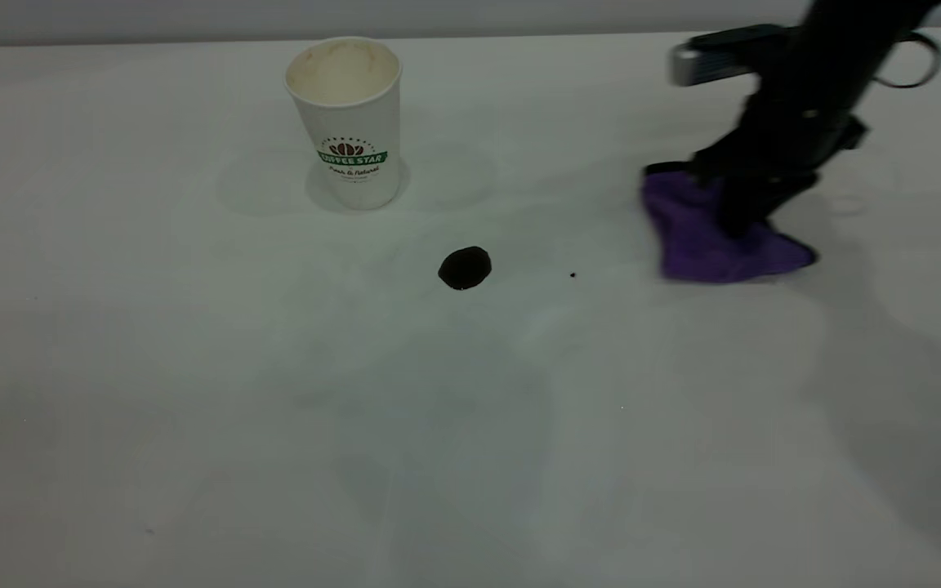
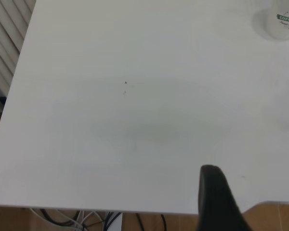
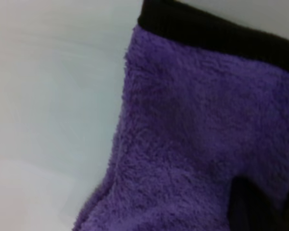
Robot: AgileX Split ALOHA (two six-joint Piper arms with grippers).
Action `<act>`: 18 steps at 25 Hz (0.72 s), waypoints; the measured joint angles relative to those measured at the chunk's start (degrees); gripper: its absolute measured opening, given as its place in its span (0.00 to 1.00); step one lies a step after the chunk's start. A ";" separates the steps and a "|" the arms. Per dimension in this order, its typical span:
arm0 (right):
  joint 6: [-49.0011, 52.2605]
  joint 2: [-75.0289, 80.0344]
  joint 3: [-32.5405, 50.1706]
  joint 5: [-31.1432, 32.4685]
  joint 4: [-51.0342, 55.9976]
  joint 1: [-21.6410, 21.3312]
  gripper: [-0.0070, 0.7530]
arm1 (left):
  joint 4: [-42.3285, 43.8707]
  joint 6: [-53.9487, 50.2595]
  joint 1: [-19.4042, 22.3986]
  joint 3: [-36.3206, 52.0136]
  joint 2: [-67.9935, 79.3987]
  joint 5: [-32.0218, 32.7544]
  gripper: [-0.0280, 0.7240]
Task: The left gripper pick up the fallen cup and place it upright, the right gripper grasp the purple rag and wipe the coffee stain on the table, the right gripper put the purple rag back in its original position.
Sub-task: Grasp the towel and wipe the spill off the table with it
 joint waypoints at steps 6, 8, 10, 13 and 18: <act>3.15 1.44 -4.21 2.03 1.29 9.72 0.07 | 0.00 0.00 0.00 0.00 0.00 0.00 0.64; 4.79 1.83 -5.53 2.17 1.60 13.04 0.07 | 0.00 0.00 0.00 0.00 0.00 0.00 0.64; 6.23 2.28 -6.84 2.61 1.73 16.56 0.07 | 0.00 0.00 0.00 0.00 0.00 0.00 0.64; 8.42 2.67 -8.87 3.53 1.86 21.15 0.07 | 0.00 0.00 0.00 0.00 0.00 0.00 0.64; 10.38 2.72 -11.34 3.08 2.11 27.06 0.07 | 0.00 0.00 0.00 0.00 0.00 0.00 0.64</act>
